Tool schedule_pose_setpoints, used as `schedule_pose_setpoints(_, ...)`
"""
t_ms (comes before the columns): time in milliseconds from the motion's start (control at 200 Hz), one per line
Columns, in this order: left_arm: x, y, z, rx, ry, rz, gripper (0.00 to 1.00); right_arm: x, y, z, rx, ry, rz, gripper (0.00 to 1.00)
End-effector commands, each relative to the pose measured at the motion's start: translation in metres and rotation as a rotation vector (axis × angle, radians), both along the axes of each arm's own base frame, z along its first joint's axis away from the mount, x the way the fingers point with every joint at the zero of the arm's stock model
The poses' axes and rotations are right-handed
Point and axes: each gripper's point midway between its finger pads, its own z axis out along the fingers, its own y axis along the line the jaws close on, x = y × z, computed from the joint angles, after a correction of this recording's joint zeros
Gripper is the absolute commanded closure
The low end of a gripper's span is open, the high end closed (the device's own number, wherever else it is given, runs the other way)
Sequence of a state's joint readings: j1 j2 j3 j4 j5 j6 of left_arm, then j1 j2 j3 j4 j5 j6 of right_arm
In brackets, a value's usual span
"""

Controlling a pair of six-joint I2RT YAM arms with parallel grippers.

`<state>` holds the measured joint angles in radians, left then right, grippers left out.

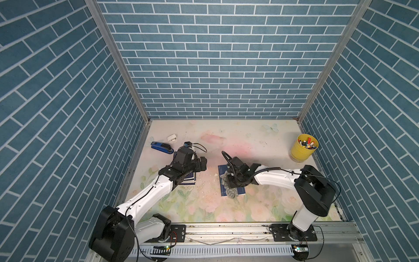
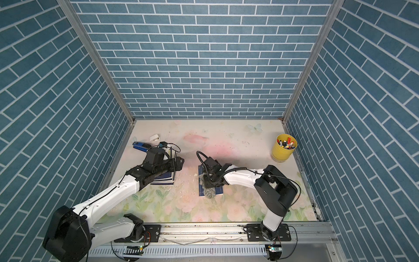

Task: Wipe the cover of the book
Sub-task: Wipe the dirt from the cover of the book.

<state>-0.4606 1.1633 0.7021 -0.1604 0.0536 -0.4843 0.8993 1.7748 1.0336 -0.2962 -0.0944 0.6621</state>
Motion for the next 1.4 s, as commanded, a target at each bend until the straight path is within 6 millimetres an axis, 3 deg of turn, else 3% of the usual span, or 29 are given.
schedule_pose_setpoints(0, 0.001, 0.001, 0.002, -0.024, -0.01, 0.011, 0.05, 0.011, -0.035, -0.065, -0.197, 0.106, -0.026, 0.91)
schedule_pose_setpoints(95, -0.001, 0.002, 0.003, -0.024, -0.014, 0.009, 0.05, 0.029, -0.023, -0.066, -0.199, 0.103, -0.014, 0.91)
schedule_pose_setpoints(205, 0.001, 0.005, 0.007, -0.01, -0.027, 0.016, 0.04, 0.022, -0.016, -0.063, -0.194, 0.111, 0.012, 0.91)
schedule_pose_setpoints(320, 0.003, 0.007, 0.006, 0.0, -0.028, 0.023, 0.05, -0.012, -0.025, -0.066, -0.223, 0.141, 0.021, 0.91)
schedule_pose_setpoints(470, 0.003, 0.009, 0.001, 0.007, -0.018, 0.026, 0.04, -0.07, -0.053, -0.07, -0.254, 0.191, -0.012, 0.91)
schedule_pose_setpoints(560, 0.003, 0.009, -0.002, 0.009, -0.013, 0.024, 0.04, -0.087, -0.06, -0.066, -0.257, 0.195, -0.007, 0.91)
schedule_pose_setpoints(695, 0.005, 0.01, -0.001, 0.018, -0.014, 0.019, 0.05, -0.074, -0.049, -0.065, -0.25, 0.159, 0.032, 0.89)
schedule_pose_setpoints(940, 0.001, 0.013, 0.007, -0.001, -0.032, 0.031, 0.05, 0.009, -0.028, -0.064, -0.201, 0.129, -0.002, 0.9)
schedule_pose_setpoints(1015, -0.001, 0.015, 0.009, -0.009, -0.036, 0.035, 0.05, 0.023, -0.026, -0.054, -0.19, 0.112, 0.003, 0.9)
schedule_pose_setpoints(1100, -0.002, 0.015, 0.009, -0.012, -0.039, 0.038, 0.04, 0.023, -0.022, -0.046, -0.183, 0.093, 0.029, 0.9)
schedule_pose_setpoints(1205, -0.001, 0.015, 0.007, -0.014, -0.038, 0.039, 0.05, 0.007, -0.022, -0.04, -0.17, 0.096, 0.065, 0.9)
schedule_pose_setpoints(1390, 0.002, 0.012, 0.003, -0.012, -0.028, 0.029, 0.05, -0.04, -0.029, -0.045, -0.211, 0.107, 0.126, 0.9)
